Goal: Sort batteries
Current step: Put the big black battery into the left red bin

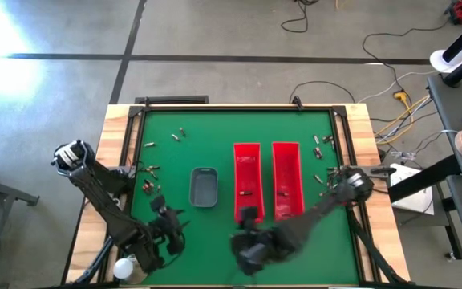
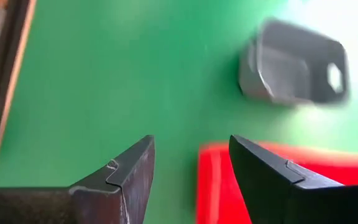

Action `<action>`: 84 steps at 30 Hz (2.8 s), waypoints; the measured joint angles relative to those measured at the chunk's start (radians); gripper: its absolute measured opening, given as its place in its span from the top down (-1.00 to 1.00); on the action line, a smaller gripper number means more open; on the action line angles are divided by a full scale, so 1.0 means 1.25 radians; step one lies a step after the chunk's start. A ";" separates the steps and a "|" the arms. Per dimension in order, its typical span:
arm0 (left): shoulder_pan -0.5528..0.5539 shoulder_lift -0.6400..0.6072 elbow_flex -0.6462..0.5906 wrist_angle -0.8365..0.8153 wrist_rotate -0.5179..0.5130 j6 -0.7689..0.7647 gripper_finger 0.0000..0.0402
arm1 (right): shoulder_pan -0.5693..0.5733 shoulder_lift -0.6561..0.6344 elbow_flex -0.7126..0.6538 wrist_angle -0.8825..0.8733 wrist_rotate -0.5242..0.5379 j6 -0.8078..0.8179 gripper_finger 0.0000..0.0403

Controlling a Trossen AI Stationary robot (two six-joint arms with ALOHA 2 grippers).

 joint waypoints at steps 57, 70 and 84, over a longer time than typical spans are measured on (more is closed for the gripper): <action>0.310 -0.065 -0.252 1.226 0.424 0.975 0.23 | -1.124 -0.662 -1.037 0.117 -0.299 0.305 0.44; 0.413 -0.307 -0.559 1.403 0.490 1.041 0.23 | -1.128 -0.743 -1.092 0.213 -0.292 0.452 -0.04; 0.481 -0.436 -0.464 1.011 0.551 1.080 0.23 | -1.145 -0.670 -1.163 0.278 -0.271 0.531 -0.04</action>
